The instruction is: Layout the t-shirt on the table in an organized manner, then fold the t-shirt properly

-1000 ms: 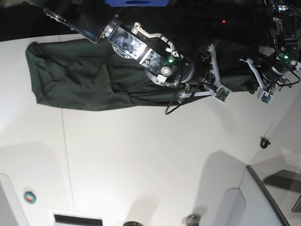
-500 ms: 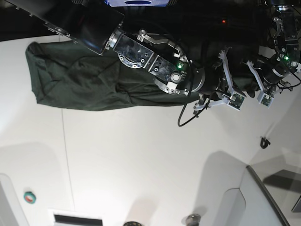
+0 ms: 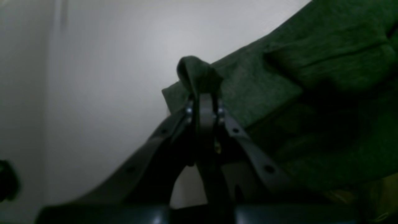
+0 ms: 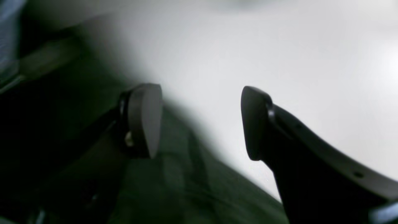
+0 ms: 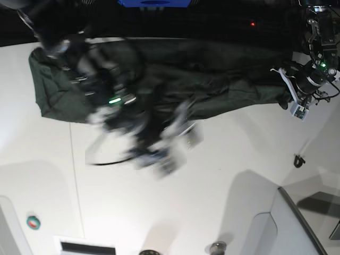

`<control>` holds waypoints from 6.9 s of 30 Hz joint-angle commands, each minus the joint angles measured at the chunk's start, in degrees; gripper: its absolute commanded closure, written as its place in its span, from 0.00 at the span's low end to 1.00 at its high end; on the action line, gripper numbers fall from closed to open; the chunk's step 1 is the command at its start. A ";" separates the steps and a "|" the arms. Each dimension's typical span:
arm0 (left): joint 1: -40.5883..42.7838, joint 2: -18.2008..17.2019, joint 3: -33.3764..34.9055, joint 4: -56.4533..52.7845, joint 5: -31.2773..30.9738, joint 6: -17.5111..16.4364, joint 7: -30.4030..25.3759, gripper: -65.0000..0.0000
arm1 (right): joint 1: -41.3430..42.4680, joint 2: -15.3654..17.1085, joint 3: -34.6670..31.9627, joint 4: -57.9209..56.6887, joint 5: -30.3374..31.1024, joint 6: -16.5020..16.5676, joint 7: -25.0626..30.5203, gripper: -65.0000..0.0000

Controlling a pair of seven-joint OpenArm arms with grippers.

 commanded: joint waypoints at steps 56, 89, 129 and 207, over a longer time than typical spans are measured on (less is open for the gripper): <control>-0.27 -0.92 -0.33 -2.08 -0.54 0.14 -0.83 1.00 | -3.92 7.80 47.95 -37.55 -0.01 7.50 9.49 0.98; 4.39 2.42 0.28 1.09 11.33 0.05 -8.57 1.00 | -7.26 3.94 47.95 -24.45 0.26 11.46 4.65 0.98; 8.17 9.27 -3.23 0.74 0.78 -3.11 -13.84 1.00 | -7.61 3.76 48.04 -24.45 0.35 11.46 4.57 0.98; 11.42 6.72 -30.40 -10.69 -8.28 -8.25 -18.68 1.00 | 5.75 -2.57 3.21 -30.52 -11.52 8.38 -1.68 0.63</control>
